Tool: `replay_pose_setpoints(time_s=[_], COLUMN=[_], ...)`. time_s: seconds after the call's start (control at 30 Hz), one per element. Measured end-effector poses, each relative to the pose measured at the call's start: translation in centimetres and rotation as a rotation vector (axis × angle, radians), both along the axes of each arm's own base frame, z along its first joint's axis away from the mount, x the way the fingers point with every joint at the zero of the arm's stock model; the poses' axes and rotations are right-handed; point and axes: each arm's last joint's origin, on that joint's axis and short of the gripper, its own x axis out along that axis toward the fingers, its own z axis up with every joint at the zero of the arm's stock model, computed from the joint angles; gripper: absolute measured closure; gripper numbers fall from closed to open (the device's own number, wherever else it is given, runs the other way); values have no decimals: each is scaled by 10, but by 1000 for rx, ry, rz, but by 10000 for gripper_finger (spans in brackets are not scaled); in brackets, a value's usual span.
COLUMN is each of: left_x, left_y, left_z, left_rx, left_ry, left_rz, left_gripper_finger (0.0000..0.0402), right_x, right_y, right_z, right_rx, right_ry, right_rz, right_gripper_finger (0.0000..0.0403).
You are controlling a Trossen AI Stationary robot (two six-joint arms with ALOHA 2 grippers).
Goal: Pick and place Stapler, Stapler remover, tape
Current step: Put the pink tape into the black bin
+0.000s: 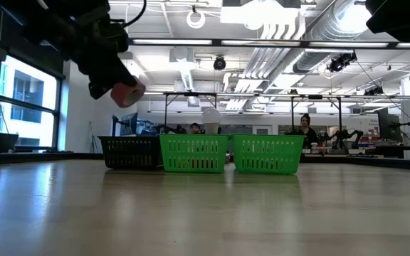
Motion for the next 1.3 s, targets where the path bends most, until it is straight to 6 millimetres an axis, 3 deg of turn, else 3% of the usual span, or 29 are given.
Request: replay_pose_setpoints(time_s=[0.4,1.1,1.3], left_x=[24,27,25], left_y=[7,8,10], left_z=[-28,-26,-28], left_rx=[53,67,65], left_ry=[96,60,91], left_rz=[8,12,105], left_gripper_finger=[341,341,341], right_x=[0,0,0], right_y=[0,0,0], right_z=[0,0,-2], right_rx=[0,0,-5], right_ry=[-2,1,5], right_rz=[-3,-5,-5], right_gripper_finger=[208,208,208])
